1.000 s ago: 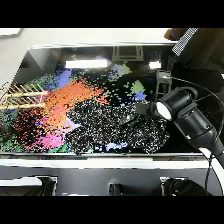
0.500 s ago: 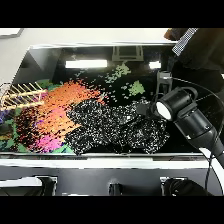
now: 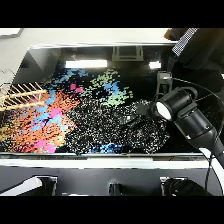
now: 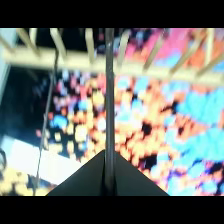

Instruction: Fold the clothes and pants, and hang the long-sleeved shirts on hangers.

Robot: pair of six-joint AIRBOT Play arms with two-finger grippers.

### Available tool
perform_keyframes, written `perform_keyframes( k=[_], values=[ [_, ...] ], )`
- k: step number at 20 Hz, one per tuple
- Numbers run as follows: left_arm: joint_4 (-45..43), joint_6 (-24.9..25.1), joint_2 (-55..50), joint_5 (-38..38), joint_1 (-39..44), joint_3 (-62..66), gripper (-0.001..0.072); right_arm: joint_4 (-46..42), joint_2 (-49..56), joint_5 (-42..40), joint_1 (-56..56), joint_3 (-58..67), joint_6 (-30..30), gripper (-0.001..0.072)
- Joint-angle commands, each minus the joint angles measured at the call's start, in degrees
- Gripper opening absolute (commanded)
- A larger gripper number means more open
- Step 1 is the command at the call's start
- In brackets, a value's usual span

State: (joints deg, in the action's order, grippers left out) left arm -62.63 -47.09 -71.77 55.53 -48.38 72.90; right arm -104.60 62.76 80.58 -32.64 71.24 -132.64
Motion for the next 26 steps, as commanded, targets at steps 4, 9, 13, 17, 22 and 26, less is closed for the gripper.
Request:
perform_keyframes(
  k=[4, 9, 13, 17, 22, 26],
  values=[
    [4.22, 2.78, 14.56, 3.43, 8.79, -0.72, 0.0017, -0.11, 0.04, 0.22, -0.04, -0.02, 0.02, 0.0024],
    [5.84, 5.79, 26.49, 8.26, 25.49, -13.31, 0.0014, -1.64, 0.04, -0.74, -0.04, -0.02, 0.0, 0.0024],
    [5.66, -0.02, 32.96, 9.05, 38.38, -20.35, 0.0013, -1.64, 0.04, -1.64, -0.04, -0.02, 0.0, 0.0024],
    [7.21, 9.92, 36.09, 10.71, 47.8, -22.49, 0.0012, -1.95, 0.04, -1.64, -0.04, -0.02, -0.04, 0.0024],
    [17.07, 15.85, 40.02, 18.16, 47.43, -26.97, 0.0011, -3.69, 0.11, -1.92, -0.04, -0.02, -2.34, 0.0024],
    [21.16, 17.16, 42.53, 20.22, 47.21, -28.3, 0.0011, -4.13, 1.62, -1.84, -0.04, -0.02, -3.04, 0.0024]
  ],
)
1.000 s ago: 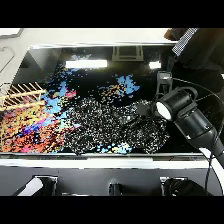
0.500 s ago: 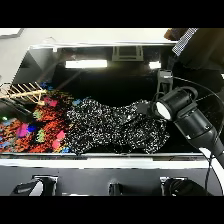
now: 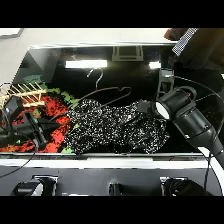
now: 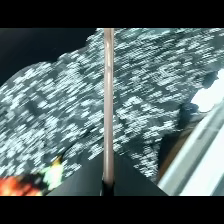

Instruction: Fold the clothes and pants, and hang the long-sleeved shirts on hangers.

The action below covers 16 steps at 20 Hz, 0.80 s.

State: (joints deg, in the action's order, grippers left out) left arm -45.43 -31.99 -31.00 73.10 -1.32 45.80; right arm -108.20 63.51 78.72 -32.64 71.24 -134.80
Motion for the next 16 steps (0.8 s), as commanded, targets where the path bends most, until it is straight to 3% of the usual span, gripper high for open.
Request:
perform_keyframes(
  k=[1, 8, 16],
  values=[
    [3.93, 2.08, 1.88, 3.69, 0.07, -1.2, 0.0011, -0.52, 1.46, 0.0, -0.04, -0.02, -1.42, 0.0024],
    [4.04, 2.05, 2.32, 10.27, -0.26, -1.18, 0.0011, -4.22, 3.91, 0.59, -0.04, -0.02, -7.39, 0.0024],
    [8.44, 5.03, 2.16, 14.95, -7.87, -1.2, 0.0011, -7.96, 3.91, 2.62, -0.04, -0.02, -10.8, 0.0024]
  ],
)
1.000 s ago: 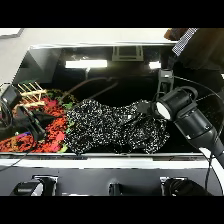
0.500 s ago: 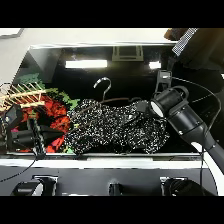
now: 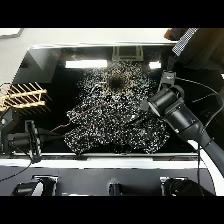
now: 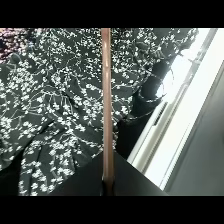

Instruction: Fold the clothes and pants, and hang the long-sleeved shirts on hangers.

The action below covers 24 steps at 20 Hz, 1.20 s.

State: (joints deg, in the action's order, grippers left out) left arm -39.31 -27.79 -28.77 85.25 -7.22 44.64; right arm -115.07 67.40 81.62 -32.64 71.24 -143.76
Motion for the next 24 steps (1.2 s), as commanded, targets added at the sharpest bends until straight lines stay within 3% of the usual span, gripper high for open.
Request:
perform_keyframes(
  k=[1, 14, 20, 24],
  values=[
    [2.95, 0.85, -0.13, 3.06, -1.97, -0.31, 0.0012, -0.92, 0.02, -1.09, -0.07, -0.02, -2.03, 0.0024],
    [6.19, 5.35, -3.52, -0.55, -1.18, -6.1, 0.0013, 0.55, -2.89, -1.64, -0.07, 0.11, -3.1, 0.0024],
    [6.14, 5.53, -8.26, -6.58, 7.76, -6.1, 0.0013, 1.2, -3.34, -1.62, -0.07, 0.11, -3.1, 0.0024],
    [6.1, 5.46, -11.39, -14.69, 13.97, -6.1, 0.0013, 2.14, -3.65, -1.07, -0.07, 0.59, -3.06, 0.0024]
  ],
)
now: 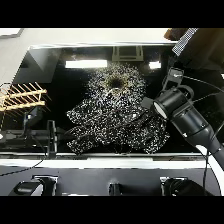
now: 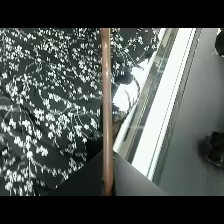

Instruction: Fold the clothes and pants, and hang the long-sleeved shirts on hangers.

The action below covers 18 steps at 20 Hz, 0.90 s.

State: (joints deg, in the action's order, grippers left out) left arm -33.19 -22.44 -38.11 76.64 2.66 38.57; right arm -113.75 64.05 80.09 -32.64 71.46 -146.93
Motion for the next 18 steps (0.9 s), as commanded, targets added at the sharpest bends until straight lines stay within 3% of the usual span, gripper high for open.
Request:
perform_keyframes(
  k=[1, 18],
  values=[
    [-0.02, -0.04, -2.95, -7.74, 5.53, -0.02, 0.0013, 0.83, -0.9, 0.48, -0.07, 0.57, 0.11, 0.0024],
    [2.03, -1.09, -14.86, -33.22, 28.76, 0.02, 0.0014, 8.13, -12.57, 0.33, -0.07, 3.34, 0.33, 0.0024]
  ],
)
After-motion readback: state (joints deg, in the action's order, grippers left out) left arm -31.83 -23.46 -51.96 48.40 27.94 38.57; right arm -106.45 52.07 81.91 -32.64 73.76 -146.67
